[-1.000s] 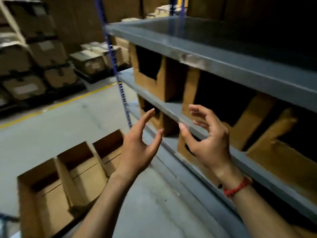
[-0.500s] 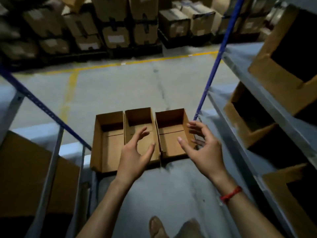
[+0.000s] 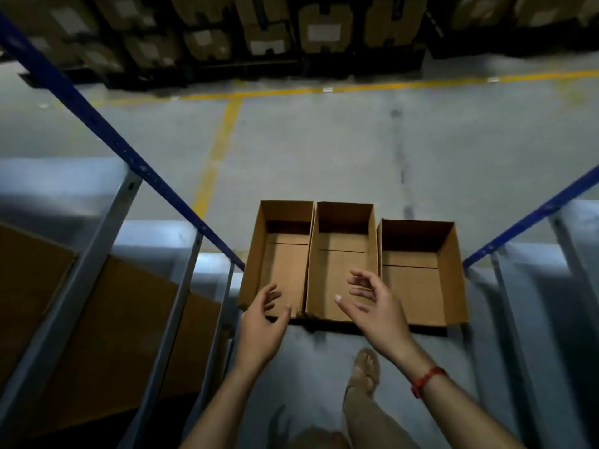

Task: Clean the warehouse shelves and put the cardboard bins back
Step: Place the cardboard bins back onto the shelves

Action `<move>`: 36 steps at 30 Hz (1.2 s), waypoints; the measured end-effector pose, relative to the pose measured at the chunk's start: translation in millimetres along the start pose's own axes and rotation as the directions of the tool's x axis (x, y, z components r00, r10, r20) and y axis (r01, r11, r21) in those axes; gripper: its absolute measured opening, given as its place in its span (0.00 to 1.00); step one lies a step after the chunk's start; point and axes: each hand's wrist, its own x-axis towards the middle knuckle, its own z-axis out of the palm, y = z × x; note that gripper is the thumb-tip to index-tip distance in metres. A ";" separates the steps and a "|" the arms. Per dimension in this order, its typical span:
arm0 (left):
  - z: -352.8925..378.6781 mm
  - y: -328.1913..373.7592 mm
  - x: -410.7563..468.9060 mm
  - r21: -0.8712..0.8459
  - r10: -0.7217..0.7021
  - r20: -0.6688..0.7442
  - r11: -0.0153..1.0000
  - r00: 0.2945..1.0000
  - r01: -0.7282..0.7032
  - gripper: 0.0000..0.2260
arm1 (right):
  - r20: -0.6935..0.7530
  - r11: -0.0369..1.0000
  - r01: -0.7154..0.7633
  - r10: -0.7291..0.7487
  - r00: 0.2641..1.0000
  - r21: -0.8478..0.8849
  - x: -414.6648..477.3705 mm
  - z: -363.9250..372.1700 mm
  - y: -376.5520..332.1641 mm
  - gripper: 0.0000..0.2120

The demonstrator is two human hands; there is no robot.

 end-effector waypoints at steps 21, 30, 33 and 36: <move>-6.8 -207.9 274.8 0.150 -0.465 0.179 0.884 0.867 0.443 0.25 | 0.079 0.794 -0.603 0.607 0.790 -0.078 229.9 204.6 191.1 0.28; 62.7 -333.0 368.3 0.277 -0.563 0.154 0.813 0.812 0.512 0.39 | 0.127 0.747 -0.611 0.654 0.746 -0.261 326.7 255.9 331.7 0.24; 78.8 -372.9 394.8 0.309 -0.597 0.125 0.783 0.793 0.541 0.39 | 0.124 0.711 -0.619 0.684 0.719 -0.333 339.1 269.9 376.6 0.22; 87.3 -398.3 415.0 0.316 -0.612 0.104 0.768 0.784 0.557 0.34 | 0.064 0.691 -0.579 0.664 0.745 -0.433 339.9 284.1 417.7 0.20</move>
